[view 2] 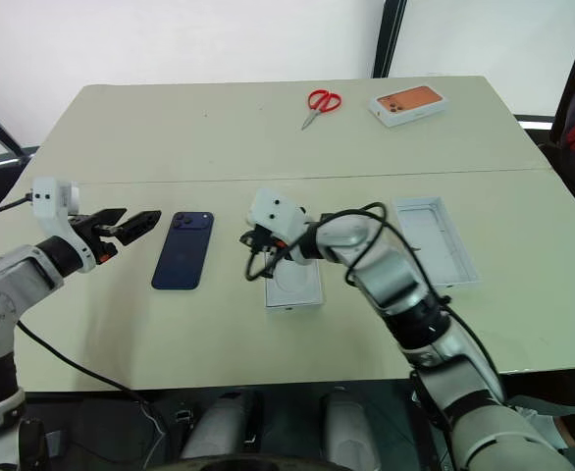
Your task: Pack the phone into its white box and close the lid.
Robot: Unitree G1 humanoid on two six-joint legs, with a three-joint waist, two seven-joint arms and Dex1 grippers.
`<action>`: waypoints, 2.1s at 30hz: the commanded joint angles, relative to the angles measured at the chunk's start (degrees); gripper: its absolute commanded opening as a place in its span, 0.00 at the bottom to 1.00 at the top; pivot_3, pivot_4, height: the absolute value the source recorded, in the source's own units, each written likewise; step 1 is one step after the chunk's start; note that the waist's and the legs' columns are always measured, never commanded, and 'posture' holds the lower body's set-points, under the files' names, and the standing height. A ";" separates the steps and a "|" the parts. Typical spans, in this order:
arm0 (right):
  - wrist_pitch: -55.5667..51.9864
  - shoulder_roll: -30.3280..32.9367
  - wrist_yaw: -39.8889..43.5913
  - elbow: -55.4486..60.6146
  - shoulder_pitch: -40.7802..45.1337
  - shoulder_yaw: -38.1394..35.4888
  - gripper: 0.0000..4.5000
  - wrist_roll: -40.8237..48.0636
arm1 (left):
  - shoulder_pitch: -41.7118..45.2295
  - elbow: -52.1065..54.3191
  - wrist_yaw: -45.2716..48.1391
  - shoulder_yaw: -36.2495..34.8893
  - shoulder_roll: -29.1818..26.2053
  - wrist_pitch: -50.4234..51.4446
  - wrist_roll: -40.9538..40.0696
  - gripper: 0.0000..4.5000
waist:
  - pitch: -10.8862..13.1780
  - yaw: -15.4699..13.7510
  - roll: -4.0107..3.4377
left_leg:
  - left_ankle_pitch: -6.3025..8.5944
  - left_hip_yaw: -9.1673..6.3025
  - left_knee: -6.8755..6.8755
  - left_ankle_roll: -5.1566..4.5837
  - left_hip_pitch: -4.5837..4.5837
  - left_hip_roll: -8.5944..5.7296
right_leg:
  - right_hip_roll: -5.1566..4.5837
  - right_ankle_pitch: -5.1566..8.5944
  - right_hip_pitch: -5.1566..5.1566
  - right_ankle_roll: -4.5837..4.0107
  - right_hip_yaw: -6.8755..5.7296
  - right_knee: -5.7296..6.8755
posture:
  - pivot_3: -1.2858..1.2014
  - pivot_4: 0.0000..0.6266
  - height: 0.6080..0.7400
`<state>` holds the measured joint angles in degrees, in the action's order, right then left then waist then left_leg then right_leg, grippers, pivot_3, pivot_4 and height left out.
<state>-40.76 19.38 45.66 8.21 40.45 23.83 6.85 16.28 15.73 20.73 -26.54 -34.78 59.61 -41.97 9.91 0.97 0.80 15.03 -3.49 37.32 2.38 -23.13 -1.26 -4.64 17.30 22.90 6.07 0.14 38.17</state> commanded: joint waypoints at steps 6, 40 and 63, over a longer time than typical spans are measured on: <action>7.07 -10.51 -7.94 -15.12 6.92 7.15 0.00 -9.58 | 5.79 -8.32 -7.47 -3.30 -0.68 15.16 -2.45 1.00 | -0.01 0.24 0.02 | -0.17 0.04 -0.01 0.30 -0.22 -0.03 | 0.02 0.00 0.34 0.00 0.04 0.10 | 0.52 0.24 1.00; 16.52 -19.81 -6.48 -29.17 8.48 12.69 0.00 -22.73 | 7.94 -8.35 -1.73 0.88 8.58 32.89 -8.18 1.00 | -0.18 0.00 0.05 | -0.27 0.02 -0.08 0.50 -0.15 -0.07 | -0.06 0.00 0.31 0.00 0.10 0.15 | 0.52 0.24 1.00; 16.17 -17.95 -5.63 -26.47 6.16 11.72 0.00 -24.05 | 10.29 -12.98 -4.89 -7.05 8.39 31.47 -5.85 1.00 | -0.19 0.39 0.06 | -0.32 0.01 -0.15 0.58 -0.13 -0.03 | -0.01 -0.01 0.35 -0.01 0.10 0.14 | 0.52 0.24 1.00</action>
<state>-24.83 1.35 39.80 -20.24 46.99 35.60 -16.80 26.86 3.48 17.31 -31.77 -24.84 91.75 -50.40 9.73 1.36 0.86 14.71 -3.48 37.16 2.97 -23.26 -1.29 -4.64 17.29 23.25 6.06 0.24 38.31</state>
